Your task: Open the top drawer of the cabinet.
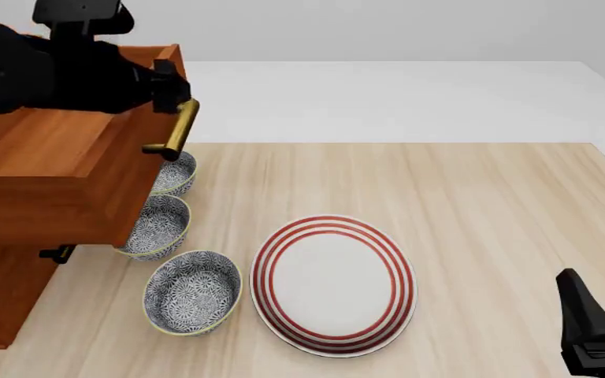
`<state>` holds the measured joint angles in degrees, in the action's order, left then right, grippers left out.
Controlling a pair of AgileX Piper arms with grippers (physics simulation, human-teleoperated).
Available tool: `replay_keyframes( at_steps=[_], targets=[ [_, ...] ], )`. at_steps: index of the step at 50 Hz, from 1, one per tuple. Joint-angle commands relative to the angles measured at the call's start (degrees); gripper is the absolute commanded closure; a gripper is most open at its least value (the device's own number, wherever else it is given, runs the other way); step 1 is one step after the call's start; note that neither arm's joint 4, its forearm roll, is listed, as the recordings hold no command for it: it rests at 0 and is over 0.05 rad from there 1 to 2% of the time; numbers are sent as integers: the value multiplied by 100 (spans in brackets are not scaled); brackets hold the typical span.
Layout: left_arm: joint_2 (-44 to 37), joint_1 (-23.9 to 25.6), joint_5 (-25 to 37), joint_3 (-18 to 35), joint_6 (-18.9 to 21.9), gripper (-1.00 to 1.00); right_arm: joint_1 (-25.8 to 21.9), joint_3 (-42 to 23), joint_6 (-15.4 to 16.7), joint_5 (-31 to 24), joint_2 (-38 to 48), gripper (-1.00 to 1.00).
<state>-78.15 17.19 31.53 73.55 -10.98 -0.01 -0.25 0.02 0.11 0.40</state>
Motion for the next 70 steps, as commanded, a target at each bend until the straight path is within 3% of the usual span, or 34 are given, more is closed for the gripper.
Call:
replay_keyframes(
  at_steps=[1, 33, 70],
  targets=[
    [265, 461, 148, 693, 643, -100, 0, 0, 1, 0, 0, -100],
    [640, 602, 814, 1522, 911, -100, 0, 0, 1, 0, 0, -100],
    [1030, 930, 776, 1271, 922, -100, 0, 0, -1, 0, -1, -100]
  ],
)
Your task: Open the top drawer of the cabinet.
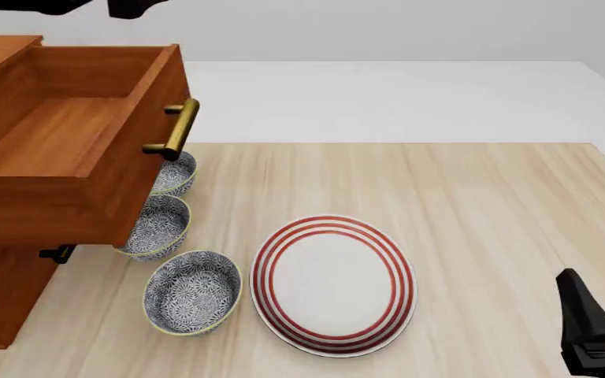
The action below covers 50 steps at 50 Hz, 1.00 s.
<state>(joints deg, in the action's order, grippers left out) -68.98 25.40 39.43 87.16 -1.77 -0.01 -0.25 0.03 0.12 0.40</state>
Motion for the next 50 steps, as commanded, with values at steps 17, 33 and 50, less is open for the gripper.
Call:
replay_keyframes(
  at_steps=[17, 33, 50],
  targets=[
    [212, 230, -26, -201, 32, -100, -1, 0, 0, 0, 0, -100],
    [256, 333, 52, -143, 62, -100, 0, 0, 1, 0, -1, -100],
    [380, 552, 154, -153, 116, -100, 1, 0, -1, 0, 0, -100]
  ],
)
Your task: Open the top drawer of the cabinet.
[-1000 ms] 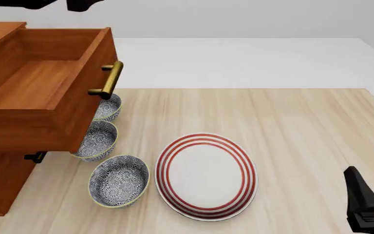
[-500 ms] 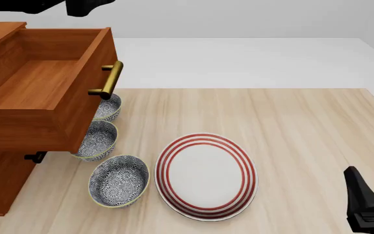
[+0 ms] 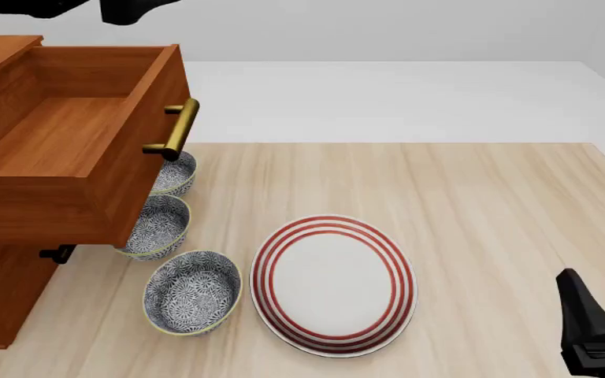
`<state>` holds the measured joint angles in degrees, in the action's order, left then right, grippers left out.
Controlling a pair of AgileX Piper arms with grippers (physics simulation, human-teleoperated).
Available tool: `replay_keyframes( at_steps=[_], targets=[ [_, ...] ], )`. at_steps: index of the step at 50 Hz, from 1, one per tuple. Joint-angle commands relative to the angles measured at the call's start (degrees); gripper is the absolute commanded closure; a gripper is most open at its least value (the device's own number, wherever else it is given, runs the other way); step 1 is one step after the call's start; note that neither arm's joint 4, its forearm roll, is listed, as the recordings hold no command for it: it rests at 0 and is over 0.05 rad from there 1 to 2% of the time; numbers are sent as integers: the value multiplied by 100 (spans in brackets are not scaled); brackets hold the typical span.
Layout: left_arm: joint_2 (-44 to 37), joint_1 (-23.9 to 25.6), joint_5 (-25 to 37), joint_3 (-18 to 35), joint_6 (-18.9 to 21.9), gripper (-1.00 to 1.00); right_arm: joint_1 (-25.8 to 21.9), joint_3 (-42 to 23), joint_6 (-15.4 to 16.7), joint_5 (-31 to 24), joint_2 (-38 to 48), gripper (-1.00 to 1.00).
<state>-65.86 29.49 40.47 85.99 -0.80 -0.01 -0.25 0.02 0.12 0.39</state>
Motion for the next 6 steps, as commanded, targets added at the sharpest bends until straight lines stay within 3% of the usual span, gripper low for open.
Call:
replay_keyframes(
  at_steps=[1, 6],
  targets=[
    [74, 147, 42, -53, 15, -100, -1, 0, -1, 0, 0, -100],
    [107, 232, 41, -103, 34, -100, 1, 0, -1, 0, 1, -100]
  ],
)
